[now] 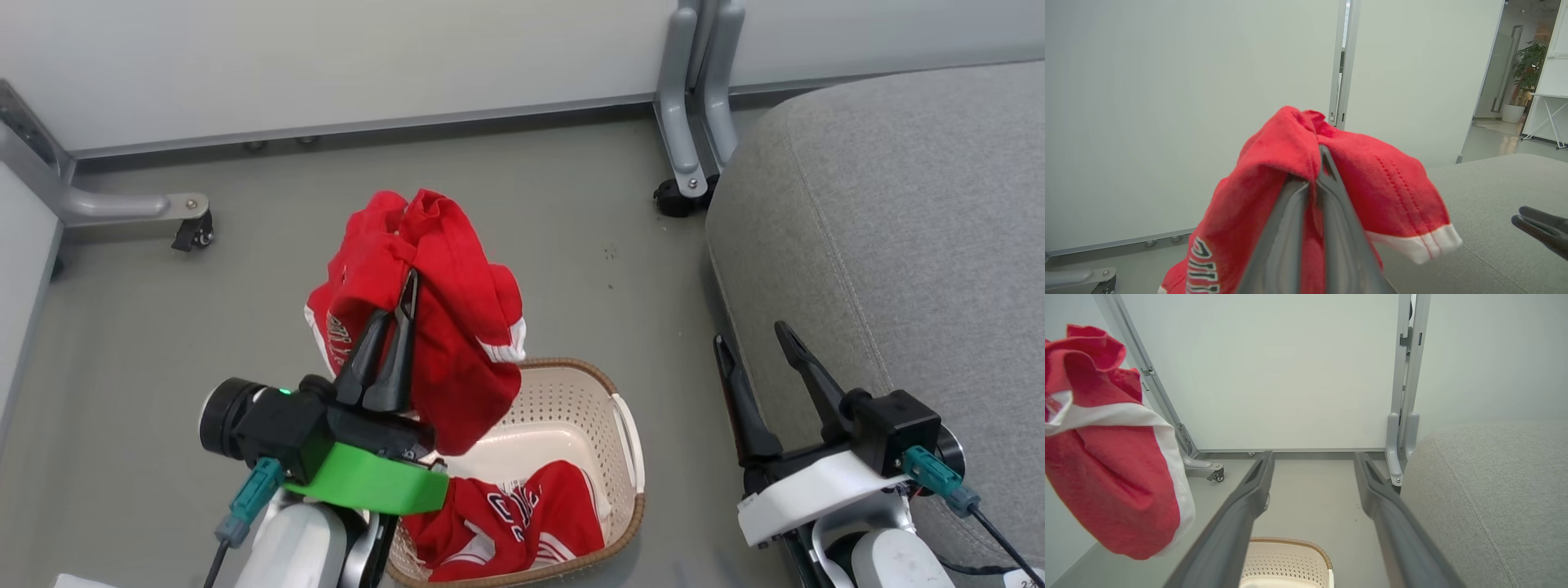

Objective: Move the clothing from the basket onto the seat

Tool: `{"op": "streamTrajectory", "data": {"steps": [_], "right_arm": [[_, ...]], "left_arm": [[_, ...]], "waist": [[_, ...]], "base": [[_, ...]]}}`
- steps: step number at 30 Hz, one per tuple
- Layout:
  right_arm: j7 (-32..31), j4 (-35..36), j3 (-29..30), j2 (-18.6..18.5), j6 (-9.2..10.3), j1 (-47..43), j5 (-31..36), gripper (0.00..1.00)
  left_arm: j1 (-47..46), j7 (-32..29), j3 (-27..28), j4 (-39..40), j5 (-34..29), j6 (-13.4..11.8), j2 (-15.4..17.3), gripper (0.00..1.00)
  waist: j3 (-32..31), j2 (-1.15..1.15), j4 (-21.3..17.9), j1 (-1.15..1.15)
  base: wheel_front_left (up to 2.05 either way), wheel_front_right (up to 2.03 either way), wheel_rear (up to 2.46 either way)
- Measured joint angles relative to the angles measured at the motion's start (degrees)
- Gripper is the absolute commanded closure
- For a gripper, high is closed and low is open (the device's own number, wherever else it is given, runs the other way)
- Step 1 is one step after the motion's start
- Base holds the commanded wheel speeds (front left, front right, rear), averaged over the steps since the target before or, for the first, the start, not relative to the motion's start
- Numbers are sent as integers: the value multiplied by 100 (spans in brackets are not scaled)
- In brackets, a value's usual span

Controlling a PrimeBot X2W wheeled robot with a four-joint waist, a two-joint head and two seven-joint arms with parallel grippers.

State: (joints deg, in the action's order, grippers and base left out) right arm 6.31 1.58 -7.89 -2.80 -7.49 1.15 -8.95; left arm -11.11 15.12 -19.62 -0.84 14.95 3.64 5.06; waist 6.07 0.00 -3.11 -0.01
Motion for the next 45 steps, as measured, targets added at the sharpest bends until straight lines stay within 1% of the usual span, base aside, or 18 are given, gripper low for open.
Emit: {"op": "streamTrajectory", "data": {"steps": [7, 14, 25, 29, 34, 37, 40, 45], "right_arm": [[-130, 122, -29, -1, 0, -294, -55, 0], [-246, 227, -71, -1, 0, -489, -108, 0], [-297, 299, -118, -1, 0, -545, -146, 0], [-303, 301, -220, -1, 0, -541, -156, 0], [-382, 196, -799, -21, 1, -331, -298, 0], [-414, 65, -1288, -74, 0, -87, -476, 0], [-369, -142, -1786, -96, 0, 238, -688, 0], [-240, -603, -2408, -80, 0, 801, -982, 0]], "left_arm": [[367, -127, -45, 193, 175, -11, 40, 100], [533, -222, -97, 318, 256, -21, 63, 100], [522, -270, -113, 404, 292, -21, 140, 100], [509, -278, -121, 404, 315, -21, 162, 100], [479, -279, -164, 392, 326, -16, 182, 100], [427, -293, -205, 389, 333, -5, 192, 100], [379, -298, -269, 378, 333, 19, 192, 100], [281, -330, -366, 360, 333, 42, 177, 100]], "waist": [[-322, 0, -6, 0], [-525, 0, -20, 0], [-489, 0, -12, 0], [-455, 0, -3, 0], [-425, 0, 36, 0], [-406, 0, 58, 0], [-375, 0, 86, 1], [-303, 0, 148, 1]], "base": [[0, 0, 0], [0, 0, 0], [0, 0, 0], [0, 0, 0], [0, 0, 0], [0, 0, 0], [0, 0, 0], [0, 0, 0]]}}
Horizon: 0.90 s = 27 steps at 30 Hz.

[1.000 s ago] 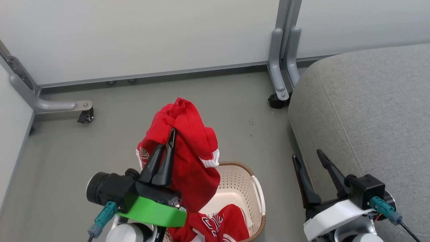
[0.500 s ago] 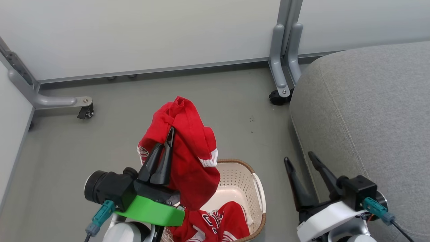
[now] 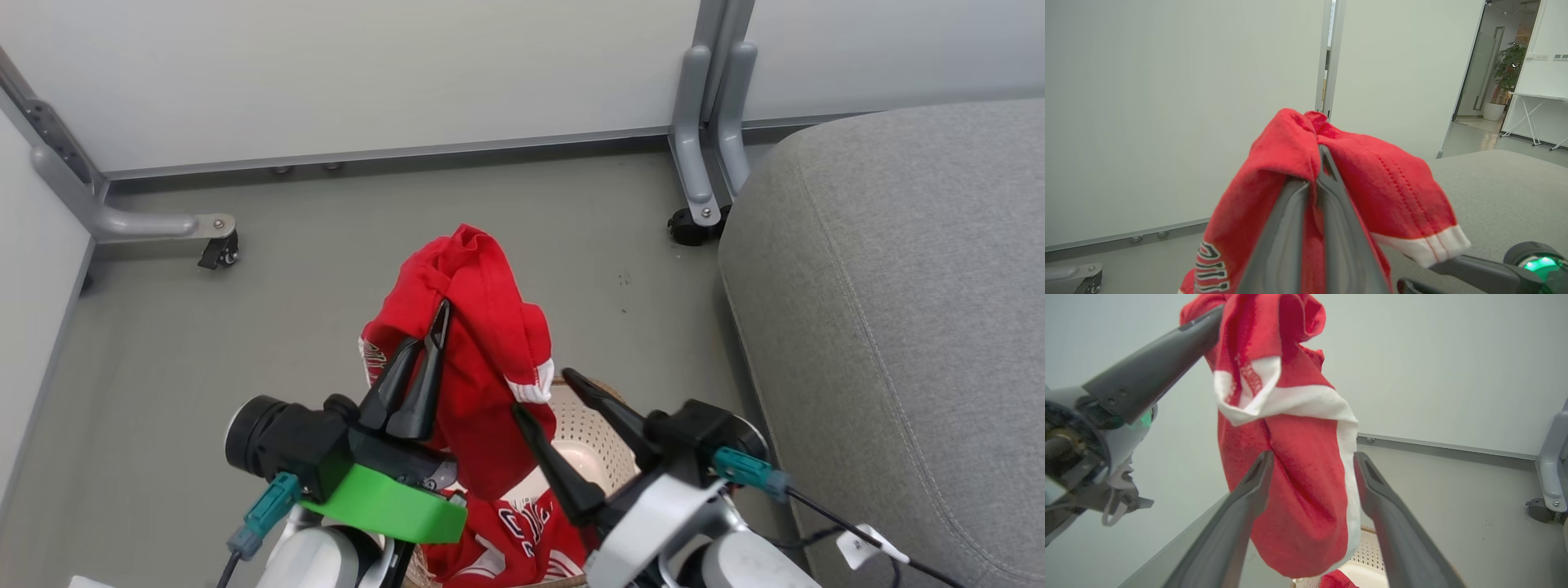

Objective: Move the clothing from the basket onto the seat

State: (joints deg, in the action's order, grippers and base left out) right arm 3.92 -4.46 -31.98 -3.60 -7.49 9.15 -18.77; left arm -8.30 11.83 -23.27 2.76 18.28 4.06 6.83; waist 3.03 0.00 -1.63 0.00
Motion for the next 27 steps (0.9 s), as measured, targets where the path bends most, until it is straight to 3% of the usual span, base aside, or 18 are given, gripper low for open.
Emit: {"op": "streamTrajectory", "data": {"steps": [7, 14, 15, 16, 17, 27], "right_arm": [[197, -682, -733, 44, 0, 797, -441, 0], [376, -1226, -1067, 63, 0, 1378, -668, 0], [386, -1289, -1111, 63, 0, 1435, -721, 52], [393, -1338, -1148, 63, 0, 1477, -775, 87], [412, -1383, -1193, 66, 0, 1520, -834, 100], [628, -1675, -1395, 70, 0, 1741, -1087, 100]], "left_arm": [[-70, -23, -148, -43, 0, 46, -15, 100], [-91, -25, -243, -59, 3, 49, -18, 100], [-92, -25, -250, -63, 13, 49, -18, 100], [-92, -25, -258, -64, 18, 49, -19, 100], [-92, -27, -264, -64, 19, 49, -19, 100], [-93, -42, -276, -65, 37, 22, 5, 100]], "waist": [[76, 0, 104, 0], [120, 0, 151, 0], [122, 0, 156, 0], [124, 0, 161, 0], [127, 0, 165, 0], [136, 0, 142, 0]], "base": [[0, 0, 0], [0, 0, 0], [0, 0, 0], [0, 0, 0], [0, 0, 0], [0, 0, 0]]}}
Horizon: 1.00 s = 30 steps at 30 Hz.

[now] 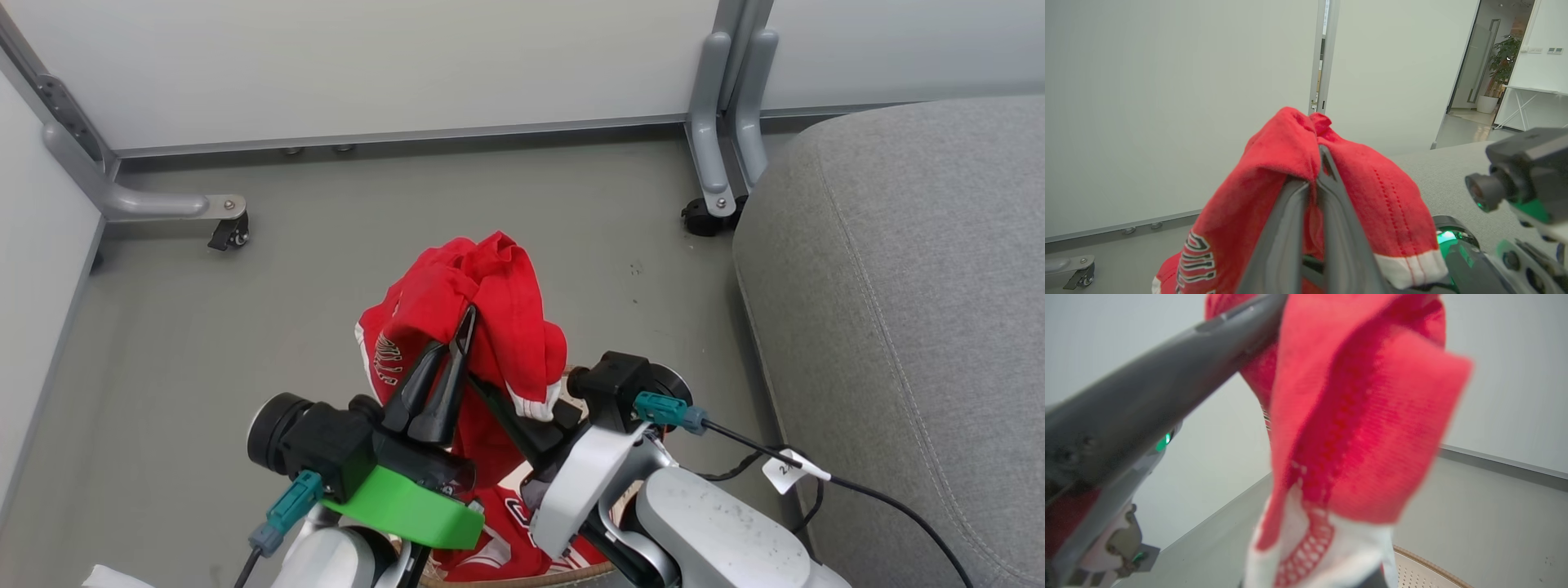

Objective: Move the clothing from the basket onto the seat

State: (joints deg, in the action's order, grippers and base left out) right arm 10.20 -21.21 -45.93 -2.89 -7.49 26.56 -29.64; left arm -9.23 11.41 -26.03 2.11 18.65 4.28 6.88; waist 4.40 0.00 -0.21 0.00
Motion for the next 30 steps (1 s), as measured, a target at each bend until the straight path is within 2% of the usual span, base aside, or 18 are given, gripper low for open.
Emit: {"op": "streamTrajectory", "data": {"steps": [11, 12, 13, 14, 21, 30], "right_arm": [[120, -132, -29, 0, 0, 80, -94, 100], [135, -137, -15, 0, 0, 88, -94, 100], [152, -147, 0, 0, 0, 105, -94, 100], [154, -156, 21, 0, 0, 124, -93, 100], [209, -240, 233, 2, 1, 274, -8, 100], [252, -427, 576, -2, 0, 434, 242, 100]], "left_arm": [[-3, -25, -38, 5, 21, -46, 45, 100], [-7, -31, -41, 7, 21, -67, 53, 65], [-14, -42, -35, 8, 9, -111, 55, 9], [-21, -51, -35, 11, -32, -142, 63, 0], [-100, -111, -86, 136, -208, -233, 190, 0], [131, -422, -491, 180, -416, -65, 577, 0]], "waist": [[28, 0, 12, 0], [35, 0, 15, 0], [44, 0, 21, 0], [51, 0, 28, 0], [140, 0, 84, 0], [230, 0, 155, 0]], "base": [[0, 0, 0], [0, 0, 0], [0, 0, 0], [0, 0, 0], [0, 0, 0], [0, 0, 0]]}}
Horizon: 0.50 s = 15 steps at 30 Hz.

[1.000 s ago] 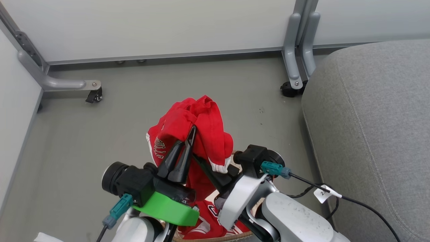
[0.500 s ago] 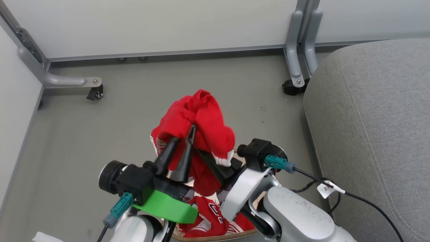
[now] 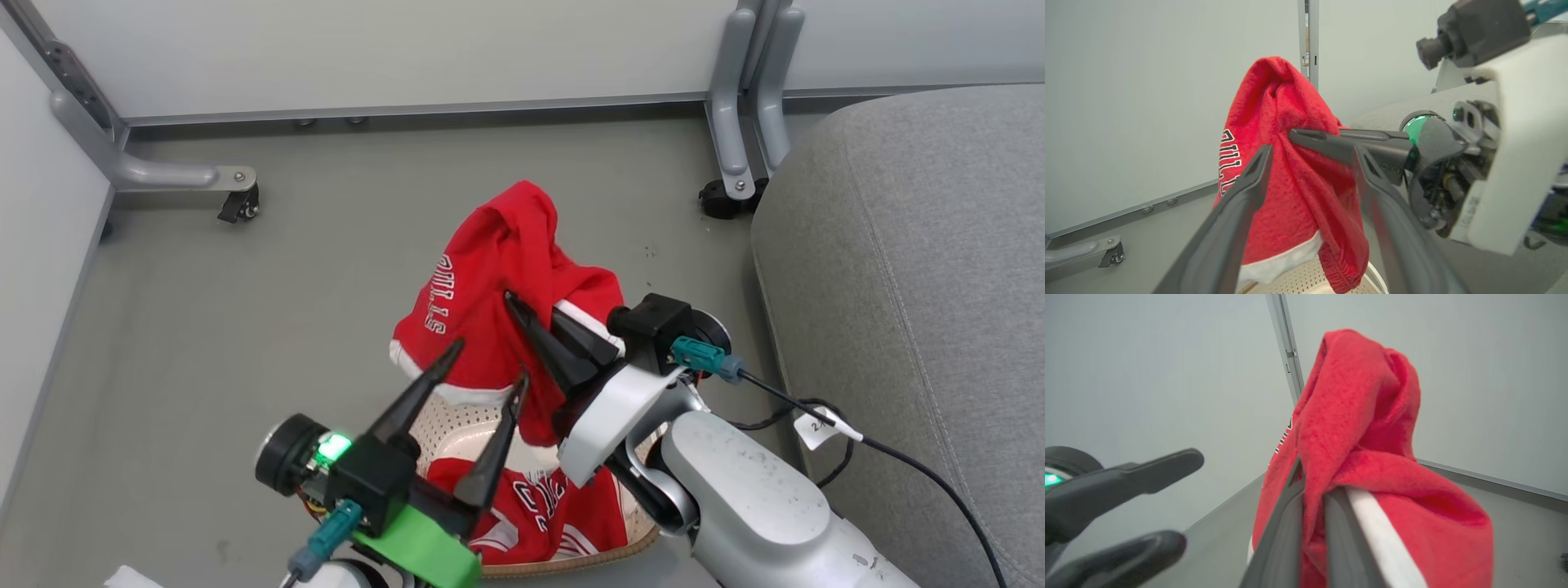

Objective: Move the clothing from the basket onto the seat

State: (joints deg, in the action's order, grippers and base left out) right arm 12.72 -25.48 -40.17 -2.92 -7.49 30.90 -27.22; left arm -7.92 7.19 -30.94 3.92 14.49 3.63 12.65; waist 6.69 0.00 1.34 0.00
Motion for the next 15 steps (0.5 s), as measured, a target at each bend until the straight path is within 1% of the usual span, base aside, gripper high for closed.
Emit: {"op": "streamTrajectory", "data": {"steps": [2, 5, 11, 15], "right_arm": [[1, -37, 63, -9, 0, 1, 25, 100], [8, -71, 127, -7, 0, 13, 76, 100], [35, -116, 242, -9, 0, 12, 118, 100], [52, -125, 281, -5, 0, -4, 131, 100]], "left_arm": [[39, -78, -114, -12, -32, 51, 79, 0], [106, -132, -237, -41, -53, 89, 115, 0], [124, -118, -270, -75, -60, 79, 131, 0], [123, -92, -269, -113, -60, 42, 141, 0]], "waist": [[17, 0, 11, 0], [46, 0, 17, 0], [77, 0, -11, 0], [84, 0, -102, 0]], "base": [[0, 0, 0], [0, 0, 0], [0, 0, 0], [0, 0, 0]]}}
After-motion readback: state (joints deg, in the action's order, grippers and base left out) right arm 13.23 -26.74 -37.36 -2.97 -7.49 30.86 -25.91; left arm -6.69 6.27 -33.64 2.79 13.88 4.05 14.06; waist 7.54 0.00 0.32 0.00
